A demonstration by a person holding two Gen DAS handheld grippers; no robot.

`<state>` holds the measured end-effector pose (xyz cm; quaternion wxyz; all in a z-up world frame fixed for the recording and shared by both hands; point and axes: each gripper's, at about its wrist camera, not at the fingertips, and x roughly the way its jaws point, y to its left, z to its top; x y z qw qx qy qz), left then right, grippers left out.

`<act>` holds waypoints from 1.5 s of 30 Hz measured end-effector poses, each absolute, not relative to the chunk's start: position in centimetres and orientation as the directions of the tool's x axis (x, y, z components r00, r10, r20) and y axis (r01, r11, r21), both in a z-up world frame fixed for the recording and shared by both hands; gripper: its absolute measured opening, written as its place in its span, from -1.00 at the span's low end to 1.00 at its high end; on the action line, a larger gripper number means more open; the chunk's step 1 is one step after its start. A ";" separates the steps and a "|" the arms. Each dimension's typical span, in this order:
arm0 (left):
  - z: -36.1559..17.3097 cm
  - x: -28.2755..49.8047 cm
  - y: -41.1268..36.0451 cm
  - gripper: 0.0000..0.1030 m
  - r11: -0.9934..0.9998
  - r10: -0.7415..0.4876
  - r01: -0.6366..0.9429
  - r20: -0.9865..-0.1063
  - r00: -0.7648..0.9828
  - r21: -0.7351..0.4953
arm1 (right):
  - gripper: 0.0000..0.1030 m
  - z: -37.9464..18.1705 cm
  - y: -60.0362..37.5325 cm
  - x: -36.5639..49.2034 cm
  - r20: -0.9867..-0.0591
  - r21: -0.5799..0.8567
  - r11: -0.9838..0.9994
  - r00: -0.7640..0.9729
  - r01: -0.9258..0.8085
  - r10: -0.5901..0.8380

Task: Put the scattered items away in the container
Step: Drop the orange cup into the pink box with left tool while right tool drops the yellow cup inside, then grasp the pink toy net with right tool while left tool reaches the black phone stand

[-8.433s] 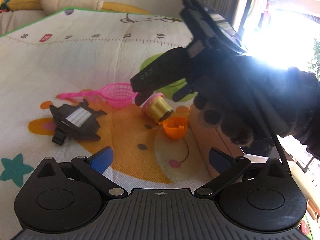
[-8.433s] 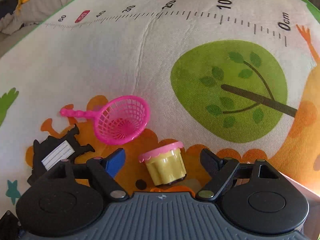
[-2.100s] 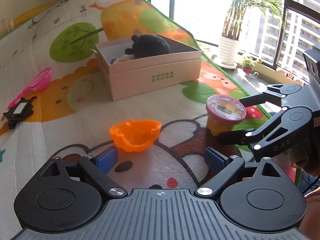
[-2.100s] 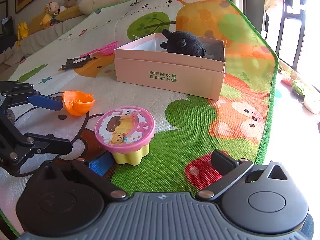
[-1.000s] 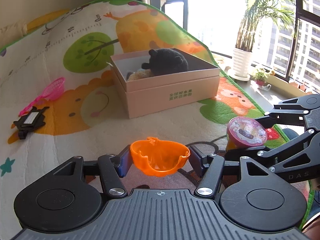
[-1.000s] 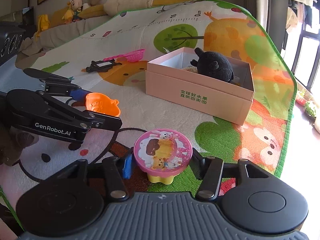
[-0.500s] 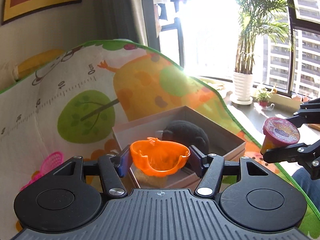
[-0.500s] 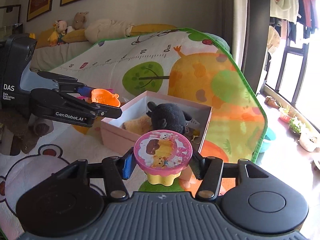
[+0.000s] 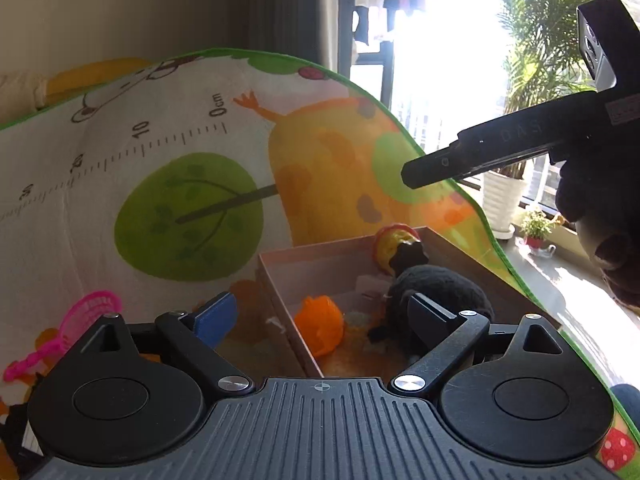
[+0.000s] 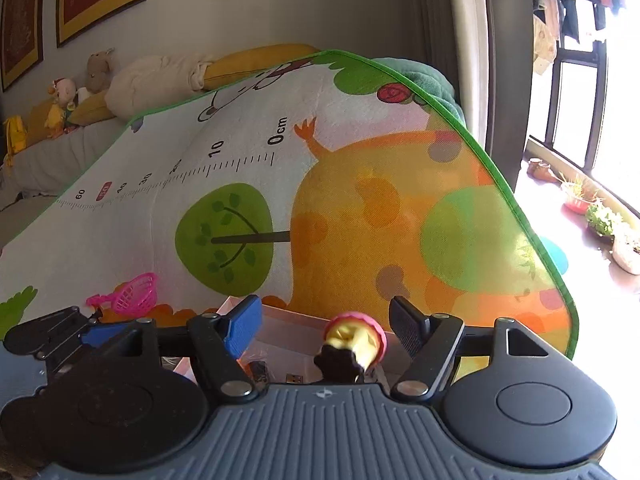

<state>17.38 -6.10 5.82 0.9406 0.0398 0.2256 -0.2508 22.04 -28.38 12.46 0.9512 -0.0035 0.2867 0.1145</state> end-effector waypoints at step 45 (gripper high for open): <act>0.1 14.3 9.7 1.00 0.954 -0.054 -0.111 -0.523 0.851 -0.279 | 0.62 9.4 -4.6 24.7 -0.659 -0.096 0.846 0.670 -0.525 0.341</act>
